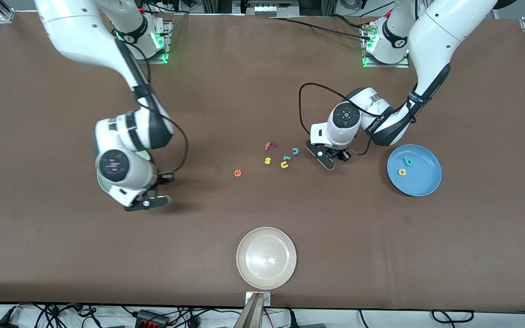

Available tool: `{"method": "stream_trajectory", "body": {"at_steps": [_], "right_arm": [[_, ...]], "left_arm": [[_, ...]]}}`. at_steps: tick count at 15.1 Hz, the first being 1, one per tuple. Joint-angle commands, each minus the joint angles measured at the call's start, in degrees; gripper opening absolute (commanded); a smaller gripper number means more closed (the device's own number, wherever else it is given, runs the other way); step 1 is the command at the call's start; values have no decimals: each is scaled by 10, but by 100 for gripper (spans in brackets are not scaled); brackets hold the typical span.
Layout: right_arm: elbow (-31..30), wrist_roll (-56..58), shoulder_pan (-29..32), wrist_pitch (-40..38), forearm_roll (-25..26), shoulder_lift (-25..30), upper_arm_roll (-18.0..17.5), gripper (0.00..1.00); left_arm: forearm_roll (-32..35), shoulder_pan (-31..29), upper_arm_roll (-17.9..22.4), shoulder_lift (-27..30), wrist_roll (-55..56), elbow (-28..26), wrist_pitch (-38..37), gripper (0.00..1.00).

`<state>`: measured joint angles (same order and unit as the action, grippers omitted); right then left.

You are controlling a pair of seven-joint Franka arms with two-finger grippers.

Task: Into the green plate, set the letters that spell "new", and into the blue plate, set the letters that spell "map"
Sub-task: 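Place the pink w in the green plate while the left gripper places the blue m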

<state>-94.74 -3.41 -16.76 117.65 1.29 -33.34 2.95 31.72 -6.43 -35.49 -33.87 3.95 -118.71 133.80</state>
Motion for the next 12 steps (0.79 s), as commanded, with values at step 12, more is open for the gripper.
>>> {"method": "stream_trajectory", "body": {"at_steps": [12], "right_arm": [[-232, 49, 54, 143, 42, 82, -11, 5]], "left_arm": [[16, -205, -1, 24, -146, 103, -201, 15]]}}
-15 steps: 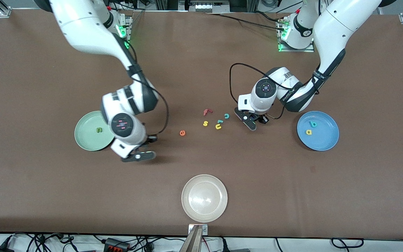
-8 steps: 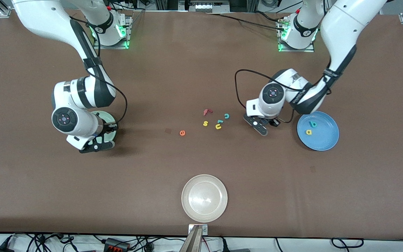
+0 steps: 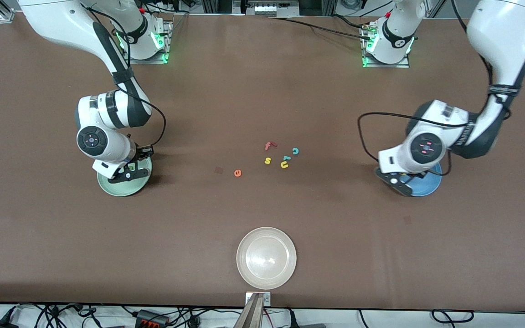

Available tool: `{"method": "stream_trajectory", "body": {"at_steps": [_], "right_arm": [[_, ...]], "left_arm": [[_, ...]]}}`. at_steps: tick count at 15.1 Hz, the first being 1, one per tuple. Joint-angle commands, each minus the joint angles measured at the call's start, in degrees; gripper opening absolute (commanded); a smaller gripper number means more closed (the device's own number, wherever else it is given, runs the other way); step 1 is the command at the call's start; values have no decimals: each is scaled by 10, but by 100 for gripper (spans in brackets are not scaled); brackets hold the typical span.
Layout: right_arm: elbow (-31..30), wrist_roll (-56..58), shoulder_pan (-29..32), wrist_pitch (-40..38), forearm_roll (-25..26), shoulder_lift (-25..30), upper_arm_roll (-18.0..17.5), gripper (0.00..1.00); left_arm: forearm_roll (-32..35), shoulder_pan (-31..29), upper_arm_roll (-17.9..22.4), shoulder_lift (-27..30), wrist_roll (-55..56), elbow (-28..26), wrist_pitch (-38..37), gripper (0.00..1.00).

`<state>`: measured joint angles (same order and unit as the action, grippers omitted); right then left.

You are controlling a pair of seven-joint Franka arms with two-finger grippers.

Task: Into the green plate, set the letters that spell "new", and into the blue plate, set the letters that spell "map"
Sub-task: 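Place the pink w in the green plate while the left gripper places the blue m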

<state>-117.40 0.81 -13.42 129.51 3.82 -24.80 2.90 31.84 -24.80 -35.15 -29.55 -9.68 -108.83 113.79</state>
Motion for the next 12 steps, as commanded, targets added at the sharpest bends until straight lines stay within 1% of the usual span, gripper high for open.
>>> {"method": "stream_trajectory", "body": {"at_steps": [1, 2, 3, 4, 7, 9, 10, 11, 12], "right_arm": [[-2, 7, 24, 32, 25, -11, -11, 6], [-1, 7, 31, 45, 35, -16, -11, 6], [-1, 7, 39, 57, 43, -20, -11, 6], [0, 7, 41, 63, 44, -24, -11, 6], [4, -3, 38, 63, 44, -31, -11, 6], [10, -5, 36, 61, 42, -32, -11, 6], [11, -5, 37, 61, 42, -32, -11, 6], [11, -5, 36, 61, 42, -32, -12, 7], [11, -5, 36, 61, 41, -33, -12, 17]], "left_arm": [[16, -31, -5, -25, -10, 5, 1, 21], [16, -37, -5, -30, -10, 7, 7, 42], [15, -39, -3, -34, -9, 8, 11, 89], [15, -45, -3, -35, -9, 9, 11, 100], [15, -45, -8, -31, -10, 15, 7, 100], [13, -44, -12, -26, -9, 32, -2, 100], [7, -43, -16, -21, -9, 43, -17, 100], [5, -45, -31, -19, -8, 59, -39, 100], [4, -47, -47, -19, -5, 74, -66, 100]]}}
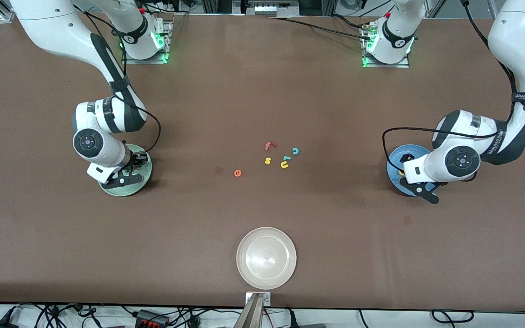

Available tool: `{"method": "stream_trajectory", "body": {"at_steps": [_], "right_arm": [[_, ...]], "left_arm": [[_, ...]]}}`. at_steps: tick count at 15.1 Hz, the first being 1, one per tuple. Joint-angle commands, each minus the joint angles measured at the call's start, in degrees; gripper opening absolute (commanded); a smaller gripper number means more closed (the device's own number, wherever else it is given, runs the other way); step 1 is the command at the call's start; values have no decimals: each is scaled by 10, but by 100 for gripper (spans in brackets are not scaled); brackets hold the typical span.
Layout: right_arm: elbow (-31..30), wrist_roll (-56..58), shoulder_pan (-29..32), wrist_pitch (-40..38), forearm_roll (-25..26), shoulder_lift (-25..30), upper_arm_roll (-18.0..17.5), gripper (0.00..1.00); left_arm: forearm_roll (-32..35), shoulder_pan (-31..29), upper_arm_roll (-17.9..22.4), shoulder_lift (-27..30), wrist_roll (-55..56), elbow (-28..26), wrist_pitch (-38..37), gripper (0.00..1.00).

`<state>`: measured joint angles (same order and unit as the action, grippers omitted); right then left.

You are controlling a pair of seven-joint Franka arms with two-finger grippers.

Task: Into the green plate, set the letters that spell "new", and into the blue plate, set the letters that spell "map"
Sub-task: 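Place the pink w in the green plate while the left gripper places the blue m, then withdraw the left arm to rest while the right gripper reaches the orange e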

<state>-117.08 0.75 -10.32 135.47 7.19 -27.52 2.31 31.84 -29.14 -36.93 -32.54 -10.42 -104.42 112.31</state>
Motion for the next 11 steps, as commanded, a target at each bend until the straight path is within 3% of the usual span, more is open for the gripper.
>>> {"method": "stream_trajectory", "body": {"at_steps": [1, 2, 6, 8, 11], "right_arm": [[10, -6, 4, 2, 5, -6, -6, 79], [15, -9, 4, 0, 3, -6, -6, 100], [26, -9, 2, -6, 1, 34, -12, 100], [48, -8, -6, -6, 1, 42, -39, 100], [93, -15, -49, 1, 1, 21, -57, 100]], "left_arm": [[2, -5, -43, 13, 3, 50, -84, 100], [-18, -5, -55, 21, 4, 81, -126, 100], [-68, 17, -63, 37, 4, 208, -274, 100], [-110, 21, -50, 70, 5, 217, -293, 100], [-214, 95, 76, 150, 7, 214, -291, 100]]}}
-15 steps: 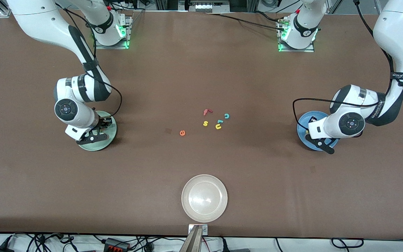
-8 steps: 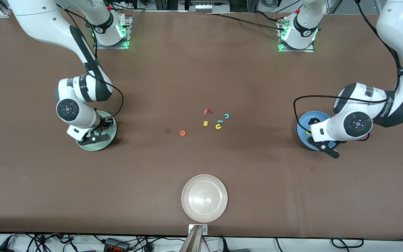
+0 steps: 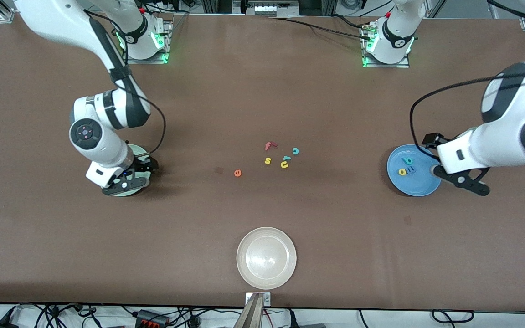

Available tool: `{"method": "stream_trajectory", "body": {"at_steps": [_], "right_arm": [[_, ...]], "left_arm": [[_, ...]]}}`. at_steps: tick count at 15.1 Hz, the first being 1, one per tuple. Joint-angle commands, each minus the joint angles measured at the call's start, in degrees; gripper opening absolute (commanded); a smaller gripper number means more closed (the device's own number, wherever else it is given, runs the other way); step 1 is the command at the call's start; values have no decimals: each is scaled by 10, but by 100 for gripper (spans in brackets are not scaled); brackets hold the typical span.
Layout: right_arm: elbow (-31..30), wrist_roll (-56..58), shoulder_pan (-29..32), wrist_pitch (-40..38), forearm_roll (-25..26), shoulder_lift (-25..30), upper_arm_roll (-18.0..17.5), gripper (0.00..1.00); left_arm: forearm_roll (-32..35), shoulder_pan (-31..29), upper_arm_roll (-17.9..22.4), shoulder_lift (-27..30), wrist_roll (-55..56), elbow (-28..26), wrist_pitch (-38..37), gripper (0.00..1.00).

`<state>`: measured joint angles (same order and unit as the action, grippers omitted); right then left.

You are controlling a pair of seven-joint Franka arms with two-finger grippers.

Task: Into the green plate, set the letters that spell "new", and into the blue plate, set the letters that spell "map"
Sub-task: 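Withdraw the left arm to rest while the right gripper reaches the orange e, then grasp the orange e with the right gripper and lift it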

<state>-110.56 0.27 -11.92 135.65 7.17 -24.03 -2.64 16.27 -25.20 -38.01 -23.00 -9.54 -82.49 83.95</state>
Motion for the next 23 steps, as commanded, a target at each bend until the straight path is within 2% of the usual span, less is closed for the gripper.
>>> {"method": "stream_trajectory", "body": {"at_steps": [1, 3, 5, 6, 8, 10, 12, 14, 18, 23], "right_arm": [[48, -25, -65, -1, 0, -29, -8, 100], [81, -129, -117, -3, 2, -60, -7, 100], [114, -211, -145, -5, 1, -95, -7, 100], [123, -228, -162, -4, 0, -108, -7, 100], [140, -261, -191, -5, 0, -128, -5, 100], [166, -305, -202, -5, -2, -148, -6, 100], [184, -341, -225, -5, -1, -169, -6, 100], [196, -363, -226, -4, -1, -184, -6, 94], [210, -386, -227, -1, -3, -205, -6, 89], [240, -388, -227, 0, -20, -226, -6, 77]], "left_arm": [[-84, 78, 130, 76, -1, -8, -7, 100], [-125, 125, 210, 111, 12, -16, -6, 100], [-169, 198, 309, 158, 81, -53, 20, 100], [-186, 228, 345, 185, 128, -86, 50, 100], [-190, 255, 382, 231, 149, -157, 118, 100], [-189, 257, 383, 257, 148, -195, 166, 100], [-184, 253, 377, 272, 141, -206, 167, 100], [-183, 247, 373, 281, 79, -213, 164, 100], [-184, 248, 372, 272, 59, -183, 122, 100], [-183, 250, 373, 243, 58, -142, 119, 100]]}}
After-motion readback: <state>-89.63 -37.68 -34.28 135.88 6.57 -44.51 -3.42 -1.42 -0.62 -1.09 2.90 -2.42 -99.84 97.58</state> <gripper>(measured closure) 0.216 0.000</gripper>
